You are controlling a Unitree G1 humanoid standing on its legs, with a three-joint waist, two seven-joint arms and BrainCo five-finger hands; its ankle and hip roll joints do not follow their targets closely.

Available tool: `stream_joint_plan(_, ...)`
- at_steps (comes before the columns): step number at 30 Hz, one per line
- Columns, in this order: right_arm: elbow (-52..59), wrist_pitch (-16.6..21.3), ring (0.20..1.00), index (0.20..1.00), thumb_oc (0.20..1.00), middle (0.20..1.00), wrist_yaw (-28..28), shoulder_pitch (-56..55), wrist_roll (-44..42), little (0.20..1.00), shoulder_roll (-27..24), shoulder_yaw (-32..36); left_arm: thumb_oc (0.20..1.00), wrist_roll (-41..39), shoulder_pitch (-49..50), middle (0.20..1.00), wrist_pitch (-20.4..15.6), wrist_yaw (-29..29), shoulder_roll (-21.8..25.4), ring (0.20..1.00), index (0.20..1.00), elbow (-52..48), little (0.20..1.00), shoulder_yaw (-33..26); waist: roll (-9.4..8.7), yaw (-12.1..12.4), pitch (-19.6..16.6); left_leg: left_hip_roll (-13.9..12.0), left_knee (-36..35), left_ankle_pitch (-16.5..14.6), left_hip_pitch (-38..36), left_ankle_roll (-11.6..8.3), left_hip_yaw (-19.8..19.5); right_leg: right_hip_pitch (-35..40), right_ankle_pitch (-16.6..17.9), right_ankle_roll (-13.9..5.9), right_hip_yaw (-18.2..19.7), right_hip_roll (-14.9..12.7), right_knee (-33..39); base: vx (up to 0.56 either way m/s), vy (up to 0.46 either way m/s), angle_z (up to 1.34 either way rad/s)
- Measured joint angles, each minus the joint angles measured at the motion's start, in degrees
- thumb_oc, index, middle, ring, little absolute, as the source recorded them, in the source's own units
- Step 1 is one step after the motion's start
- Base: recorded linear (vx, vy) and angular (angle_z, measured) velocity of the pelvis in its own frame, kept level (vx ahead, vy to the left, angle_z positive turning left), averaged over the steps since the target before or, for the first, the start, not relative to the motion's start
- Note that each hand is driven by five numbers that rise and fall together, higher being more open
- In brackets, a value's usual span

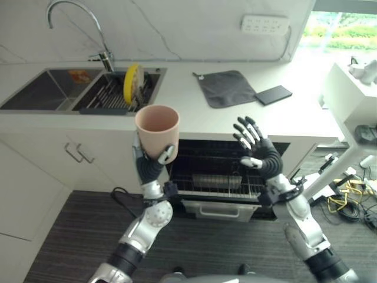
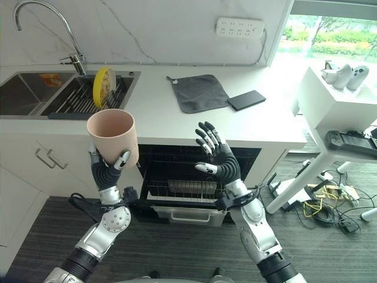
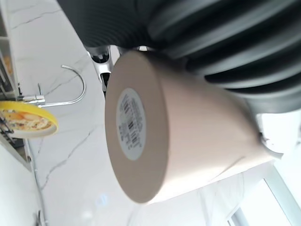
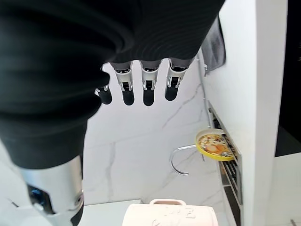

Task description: Place the dishes in the dishwasher.

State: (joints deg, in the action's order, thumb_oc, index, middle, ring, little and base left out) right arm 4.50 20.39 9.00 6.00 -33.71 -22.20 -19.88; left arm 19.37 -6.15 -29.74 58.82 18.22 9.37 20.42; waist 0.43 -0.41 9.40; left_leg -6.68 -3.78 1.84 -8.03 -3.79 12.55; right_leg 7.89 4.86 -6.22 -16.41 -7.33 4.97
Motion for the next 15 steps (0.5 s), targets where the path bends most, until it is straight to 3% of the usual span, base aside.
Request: stream_joint_plan(15,0.0,-5.6,1.0,1.0,1.0,1.0,0.0,4.9,1.1,1.0,0.3,-4.4,0.2,8.7,-0.3,0.2,0.9,1.6,0.1,0.2,0.2,0.4,0.2,2.2,-0.05,1.0,0.0,0.0,0.0,0.4,-0.1,-0.01,-1.1,0.7,0.0,-0.03,-1.0,0.0,0.0,0.0,-0.004,0.03)
